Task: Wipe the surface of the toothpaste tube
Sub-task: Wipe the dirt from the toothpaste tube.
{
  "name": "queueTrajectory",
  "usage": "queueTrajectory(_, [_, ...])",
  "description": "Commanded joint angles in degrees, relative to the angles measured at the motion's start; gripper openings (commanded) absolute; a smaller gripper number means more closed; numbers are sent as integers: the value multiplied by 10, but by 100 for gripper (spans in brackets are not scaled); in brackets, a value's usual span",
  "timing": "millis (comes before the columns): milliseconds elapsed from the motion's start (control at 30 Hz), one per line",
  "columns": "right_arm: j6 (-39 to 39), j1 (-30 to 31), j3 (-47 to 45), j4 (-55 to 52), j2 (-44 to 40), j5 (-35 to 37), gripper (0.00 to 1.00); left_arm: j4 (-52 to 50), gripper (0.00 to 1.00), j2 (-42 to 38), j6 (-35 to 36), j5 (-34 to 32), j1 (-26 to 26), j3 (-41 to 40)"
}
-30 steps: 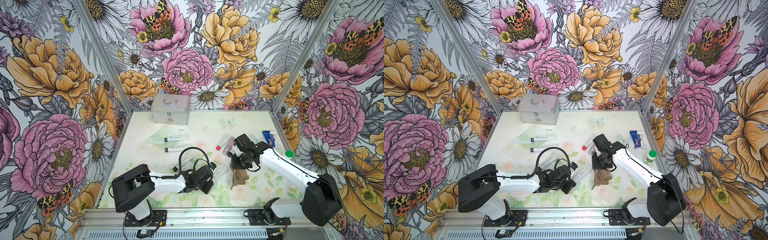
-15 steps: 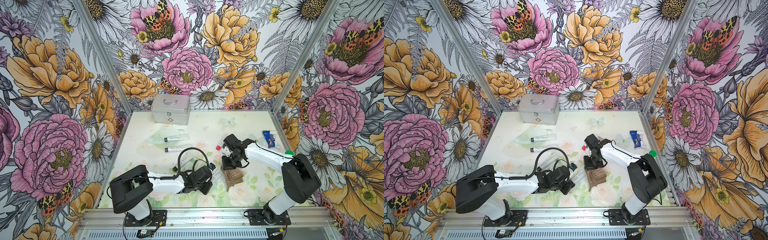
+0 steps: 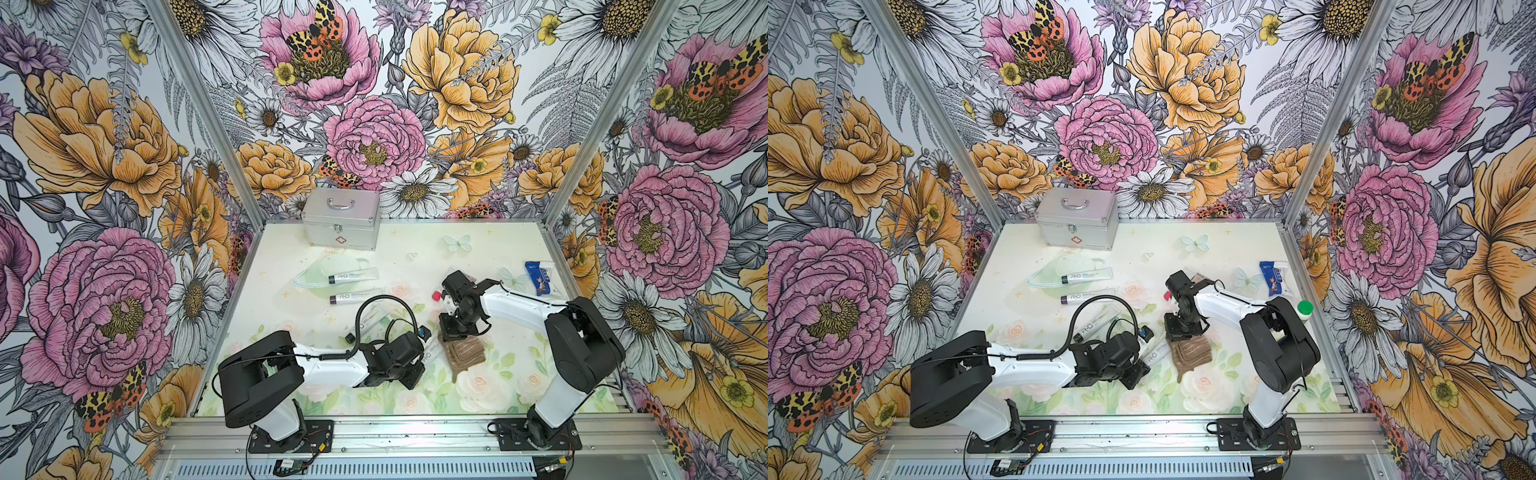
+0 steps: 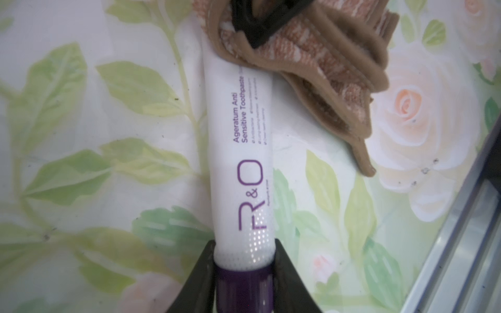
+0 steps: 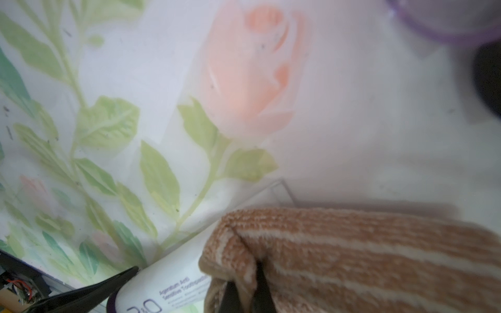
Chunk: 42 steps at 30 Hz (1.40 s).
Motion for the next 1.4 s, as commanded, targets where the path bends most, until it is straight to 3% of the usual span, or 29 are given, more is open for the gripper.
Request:
queueTrajectory(0, [6, -20, 0, 12, 23, 66, 0, -19, 32, -24, 5, -1, -8, -15])
queueTrajectory(133, [2, -14, 16, 13, 39, 47, 0, -18, 32, -23, 5, -1, -8, -16])
queueTrajectory(567, [50, 101, -2, 13, -3, -4, 0, -14, 32, -2, 16, -1, -3, -5])
queueTrajectory(700, [47, 93, -27, 12, -15, 6, 0, -17, 32, -5, 17, -1, 0, -3])
queueTrajectory(1033, [7, -10, -24, 11, 2, 40, 0, -28, 32, -29, 11, -4, -4, -11])
queueTrajectory(1367, [28, 45, -13, 13, 2, 10, 0, -20, 32, -17, 11, -9, -6, -8])
